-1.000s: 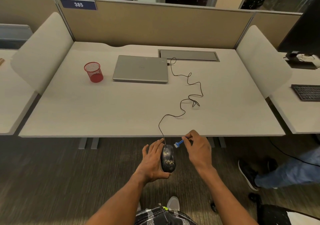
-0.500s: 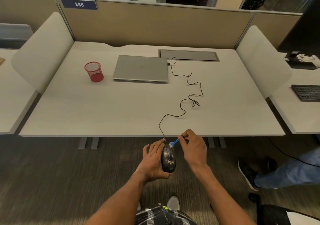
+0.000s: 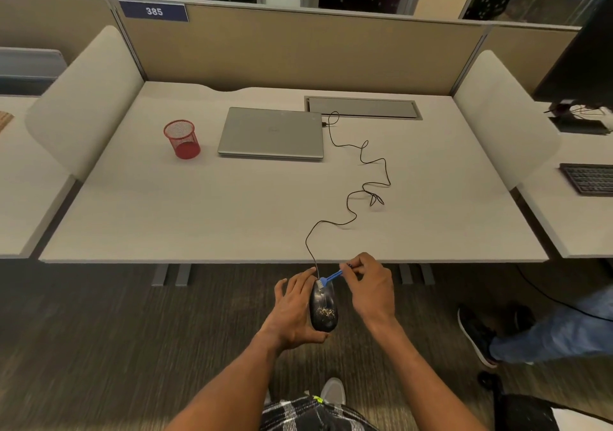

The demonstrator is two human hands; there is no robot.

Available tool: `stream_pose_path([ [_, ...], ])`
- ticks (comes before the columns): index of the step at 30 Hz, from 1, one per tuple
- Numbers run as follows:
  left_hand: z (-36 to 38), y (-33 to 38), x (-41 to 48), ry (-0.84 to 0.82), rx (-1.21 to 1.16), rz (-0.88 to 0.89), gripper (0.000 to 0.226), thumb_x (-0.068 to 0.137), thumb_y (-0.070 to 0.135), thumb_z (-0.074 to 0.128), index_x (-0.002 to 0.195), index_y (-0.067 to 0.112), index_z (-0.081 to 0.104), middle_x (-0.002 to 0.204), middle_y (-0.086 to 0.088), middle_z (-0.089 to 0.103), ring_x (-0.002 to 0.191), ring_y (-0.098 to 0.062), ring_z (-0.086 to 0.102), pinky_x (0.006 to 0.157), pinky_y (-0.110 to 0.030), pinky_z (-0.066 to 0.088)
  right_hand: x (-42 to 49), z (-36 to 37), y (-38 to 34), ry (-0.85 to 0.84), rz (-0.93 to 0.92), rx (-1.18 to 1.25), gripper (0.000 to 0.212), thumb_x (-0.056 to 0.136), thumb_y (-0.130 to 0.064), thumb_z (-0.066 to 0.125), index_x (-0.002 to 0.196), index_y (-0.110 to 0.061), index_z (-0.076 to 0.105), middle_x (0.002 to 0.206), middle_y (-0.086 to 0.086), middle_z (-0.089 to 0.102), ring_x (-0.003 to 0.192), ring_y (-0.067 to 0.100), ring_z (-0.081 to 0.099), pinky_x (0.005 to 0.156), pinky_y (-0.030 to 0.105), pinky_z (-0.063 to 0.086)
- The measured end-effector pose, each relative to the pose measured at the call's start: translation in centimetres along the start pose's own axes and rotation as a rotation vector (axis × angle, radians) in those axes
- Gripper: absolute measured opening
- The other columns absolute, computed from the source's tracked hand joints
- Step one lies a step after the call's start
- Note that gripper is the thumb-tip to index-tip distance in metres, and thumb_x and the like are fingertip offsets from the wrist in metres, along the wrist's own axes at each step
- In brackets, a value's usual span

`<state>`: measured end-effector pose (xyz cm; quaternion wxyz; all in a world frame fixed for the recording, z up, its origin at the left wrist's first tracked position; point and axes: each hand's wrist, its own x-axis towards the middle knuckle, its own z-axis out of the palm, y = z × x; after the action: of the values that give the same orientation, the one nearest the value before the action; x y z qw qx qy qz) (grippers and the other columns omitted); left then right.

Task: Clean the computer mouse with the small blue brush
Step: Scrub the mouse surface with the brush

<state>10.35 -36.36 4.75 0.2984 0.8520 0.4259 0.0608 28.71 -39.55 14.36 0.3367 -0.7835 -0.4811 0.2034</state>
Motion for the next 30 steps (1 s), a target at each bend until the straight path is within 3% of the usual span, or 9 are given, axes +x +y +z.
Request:
stream_pose_path([
  [4,0.1,0.0,0.1,0.010,0.002,0.002,0.127,0.065,0.077,0.074,0.164,0.021,0.017,0.172,0.007,0.011,0.159,-0.013,0.006,0.130,-0.051,0.000,-0.4,-0.6,-0.2,0.095,-0.233,-0.196,0.009,0.093,-0.027,0.071,0.092,-0.020,0.065,0.080,-0.007,0.064,0.079,0.012,0.057,0.073,0.027,0.049],
  [8,0.2,-0.4,0.0,0.015,-0.008,-0.019,0.127,0.063,0.076,0.075,0.164,0.021,0.021,0.171,0.006,0.014,0.158,-0.013,0.008,0.129,-0.052,0.004,-1.6,-1.0,-0.4,-0.059,-0.455,-0.273,0.013,0.094,-0.032,0.060,0.088,-0.021,0.065,0.080,-0.007,0.066,0.078,0.010,0.057,0.081,0.028,0.047],
  [12,0.1,-0.6,0.0,0.012,-0.027,-0.028,0.126,0.064,0.075,0.077,0.163,0.022,0.020,0.171,0.007,0.013,0.158,-0.013,0.008,0.130,-0.051,0.001,-1.9,-1.4,0.5,0.003,-0.403,-0.250,0.006,0.094,-0.026,0.066,0.091,-0.021,0.067,0.082,-0.006,0.065,0.080,0.011,0.056,0.080,0.030,0.049],
  [16,0.0,-0.5,0.1,0.010,-0.020,-0.021,0.124,0.065,0.074,0.076,0.162,0.022,0.020,0.171,0.005,0.015,0.158,-0.015,0.009,0.130,-0.053,0.002,-2.6,-0.9,0.7,-0.109,-0.415,-0.266,0.011,0.094,-0.034,0.063,0.089,-0.025,0.062,0.083,-0.009,0.060,0.082,0.009,0.053,0.077,0.024,0.045],
  [19,0.0,-0.4,0.1,0.019,-0.019,-0.020,0.122,0.066,0.074,0.077,0.162,0.022,0.021,0.170,0.004,0.017,0.158,-0.015,0.011,0.130,-0.052,0.002,-2.8,-0.8,0.8,-0.051,-0.342,-0.195,0.008,0.095,-0.028,0.068,0.090,-0.024,0.063,0.084,-0.008,0.060,0.084,0.010,0.054,0.076,0.025,0.047],
  [21,0.0,-0.3,0.2,0.025,-0.019,-0.023,0.122,0.065,0.073,0.077,0.162,0.021,0.022,0.169,0.004,0.019,0.158,-0.015,0.012,0.130,-0.051,0.001,-2.9,-0.8,0.6,-0.027,-0.372,-0.235,0.008,0.095,-0.028,0.066,0.089,-0.022,0.063,0.083,-0.006,0.060,0.081,0.011,0.054,0.074,0.026,0.047],
  [24,-0.1,-0.4,0.2,0.016,-0.017,-0.028,0.122,0.066,0.074,0.076,0.162,0.021,0.022,0.170,0.004,0.018,0.158,-0.014,0.011,0.130,-0.051,-0.001,-3.3,-0.5,0.5,-0.126,-0.397,-0.246,0.009,0.094,-0.029,0.068,0.090,-0.024,0.061,0.085,-0.007,0.061,0.083,0.011,0.054,0.075,0.026,0.050],
  [30,-0.3,-0.3,0.3,0.013,-0.019,-0.030,0.122,0.065,0.074,0.075,0.161,0.021,0.022,0.169,0.003,0.020,0.157,-0.015,0.012,0.130,-0.053,0.001,-3.4,-0.4,0.5,-0.073,-0.421,-0.285,0.011,0.094,-0.031,0.065,0.091,-0.021,0.063,0.084,-0.004,0.061,0.080,0.012,0.055,0.073,0.025,0.047],
])
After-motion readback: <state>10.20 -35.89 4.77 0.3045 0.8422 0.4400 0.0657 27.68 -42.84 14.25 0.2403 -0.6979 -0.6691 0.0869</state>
